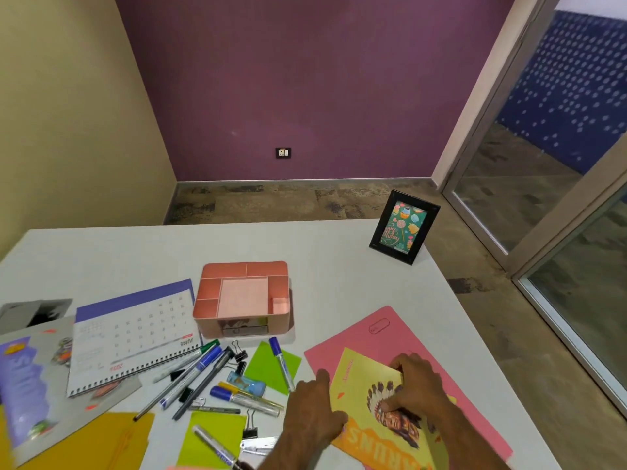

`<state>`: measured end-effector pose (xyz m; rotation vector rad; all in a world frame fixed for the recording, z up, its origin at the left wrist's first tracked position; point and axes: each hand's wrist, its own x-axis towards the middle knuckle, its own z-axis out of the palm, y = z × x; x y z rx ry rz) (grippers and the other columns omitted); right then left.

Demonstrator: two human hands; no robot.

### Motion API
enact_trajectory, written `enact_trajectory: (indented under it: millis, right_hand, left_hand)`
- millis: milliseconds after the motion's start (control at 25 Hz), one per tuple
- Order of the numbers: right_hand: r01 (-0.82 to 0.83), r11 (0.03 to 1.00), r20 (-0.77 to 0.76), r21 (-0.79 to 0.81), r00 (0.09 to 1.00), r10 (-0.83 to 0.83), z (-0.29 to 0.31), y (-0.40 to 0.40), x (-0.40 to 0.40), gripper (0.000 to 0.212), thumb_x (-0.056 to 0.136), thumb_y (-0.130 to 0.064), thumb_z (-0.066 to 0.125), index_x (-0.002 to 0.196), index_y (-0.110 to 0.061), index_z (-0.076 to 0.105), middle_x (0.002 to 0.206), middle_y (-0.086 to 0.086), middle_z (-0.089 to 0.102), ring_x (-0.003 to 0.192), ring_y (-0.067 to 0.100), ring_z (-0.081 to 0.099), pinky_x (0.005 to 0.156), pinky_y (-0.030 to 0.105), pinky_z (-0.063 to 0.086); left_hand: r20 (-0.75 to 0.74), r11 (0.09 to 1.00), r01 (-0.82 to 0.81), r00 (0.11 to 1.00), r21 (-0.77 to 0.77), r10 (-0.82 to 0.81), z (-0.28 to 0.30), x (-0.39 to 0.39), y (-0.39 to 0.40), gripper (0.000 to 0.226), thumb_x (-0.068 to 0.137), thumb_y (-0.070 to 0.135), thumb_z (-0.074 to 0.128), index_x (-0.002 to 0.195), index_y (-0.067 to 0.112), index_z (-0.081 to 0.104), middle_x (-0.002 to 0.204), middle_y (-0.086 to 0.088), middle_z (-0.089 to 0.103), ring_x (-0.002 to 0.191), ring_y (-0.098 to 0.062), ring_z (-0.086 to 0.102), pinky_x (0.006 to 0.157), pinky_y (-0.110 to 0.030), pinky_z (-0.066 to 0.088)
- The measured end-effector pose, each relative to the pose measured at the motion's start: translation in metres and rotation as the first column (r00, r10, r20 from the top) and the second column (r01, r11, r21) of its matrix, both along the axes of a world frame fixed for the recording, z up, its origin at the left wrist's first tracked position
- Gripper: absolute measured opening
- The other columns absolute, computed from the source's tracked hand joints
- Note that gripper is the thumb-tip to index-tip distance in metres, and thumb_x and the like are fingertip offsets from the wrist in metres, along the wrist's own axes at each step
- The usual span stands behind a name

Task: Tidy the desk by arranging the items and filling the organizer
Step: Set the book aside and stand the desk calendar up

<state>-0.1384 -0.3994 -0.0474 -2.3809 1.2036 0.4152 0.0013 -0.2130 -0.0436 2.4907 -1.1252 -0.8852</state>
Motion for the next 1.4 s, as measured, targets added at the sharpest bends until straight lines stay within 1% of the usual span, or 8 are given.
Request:
enact_trajectory:
  millis: [240,400,560,680,840,1000,1200,1400]
  right_hand:
    - [0.05,0.996,0.092,-0.077,0.995,-0.043,0.012,0.013,-0.009,0.082,0.036,-0.058,0.08,0.109,-0.028,0.056,0.109,-0.007,0.046,0.102,0.014,0.044,0.081,0.03,0.045]
    - [0.096,0.995,0.165,0.003,0.982,-0.095,0.037,0.011,-0.014,0.075,0.034,-0.061,0.084,0.095,-0.032,0.051,0.102,-0.01,0.053,0.093,0.012,0.049,0.076,0.032,0.044]
    - [0.163,0.959,0.34,0.231,0.91,-0.237,0.047,0.014,-0.021,0.083,0.042,-0.056,0.092,0.108,-0.03,0.05,0.103,-0.008,0.061,0.097,0.014,0.059,0.08,0.035,0.048]
    - [0.073,0.895,0.419,0.441,0.864,-0.277,0.063,0.026,-0.014,0.071,0.055,-0.046,0.091,0.114,-0.022,0.061,0.099,0.002,0.074,0.091,0.021,0.071,0.081,0.04,0.058]
    - [-0.006,0.724,0.455,0.69,0.782,-0.427,0.086,0.061,0.013,0.024,0.087,0.008,0.06,0.11,0.001,0.065,0.101,0.017,0.074,0.088,0.028,0.073,0.069,0.031,0.059]
    - [-0.03,0.663,0.495,0.748,0.69,-0.528,0.074,0.094,0.046,0.028,0.086,0.008,0.06,0.114,0.002,0.062,0.112,0.024,0.069,0.103,0.04,0.066,0.096,0.055,0.049]
    - [-0.081,0.573,0.506,0.815,0.582,-0.637,0.063,0.146,0.099,0.053,0.068,-0.016,0.082,0.115,-0.001,0.061,0.108,0.023,0.071,0.097,0.043,0.068,0.09,0.057,0.051]
    - [-0.075,0.529,0.475,0.845,0.558,-0.68,0.062,0.18,0.142,0.025,0.091,0.004,0.056,0.115,-0.003,0.06,0.105,0.022,0.072,0.091,0.043,0.069,0.08,0.052,0.055]
  left_hand:
    - [-0.233,0.975,-0.192,0.959,-0.107,0.164,0.004,-0.014,0.008,0.035,0.076,0.027,0.067,0.107,0.02,0.052,0.105,-0.005,0.056,0.098,-0.023,0.053,0.08,-0.036,0.045]
    - [-0.425,0.886,-0.373,0.874,-0.275,0.236,0.025,-0.018,0.016,0.036,0.079,0.004,0.058,0.099,0.033,0.058,0.102,0.002,0.057,0.082,0.0,0.055,0.062,-0.006,0.041]
    - [-0.544,0.82,-0.432,0.819,-0.376,0.183,0.055,-0.01,0.023,0.046,0.081,-0.014,0.045,0.092,0.028,0.06,0.086,0.012,0.062,0.064,0.011,0.057,0.051,-0.009,0.042]
    - [-0.537,0.788,-0.43,0.83,-0.441,0.152,0.063,0.012,0.03,0.05,0.08,-0.008,0.046,0.091,0.037,0.063,0.096,0.013,0.068,0.076,0.007,0.062,0.066,-0.021,0.054]
    - [-0.509,0.748,-0.461,0.839,-0.478,0.192,0.078,0.05,0.051,0.037,0.084,0.001,0.057,0.104,0.029,0.071,0.101,0.013,0.069,0.093,-0.008,0.066,0.075,-0.023,0.055]
    - [-0.54,0.582,-0.63,0.765,-0.514,0.352,0.085,0.095,0.086,0.006,0.085,0.024,0.073,0.089,0.029,0.07,0.092,0.004,0.068,0.082,-0.016,0.066,0.068,-0.031,0.057]
    - [-0.403,0.4,-0.771,0.612,-0.495,0.68,0.083,0.163,0.162,0.024,0.089,0.042,0.066,0.093,0.019,0.068,0.091,0.003,0.07,0.086,-0.016,0.064,0.07,-0.029,0.049]
    - [-0.128,0.336,-0.869,0.404,-0.364,0.906,0.049,0.22,0.256,0.04,0.088,0.037,0.067,0.118,0.011,0.059,0.114,-0.012,0.067,0.1,-0.031,0.061,0.076,-0.038,0.051]
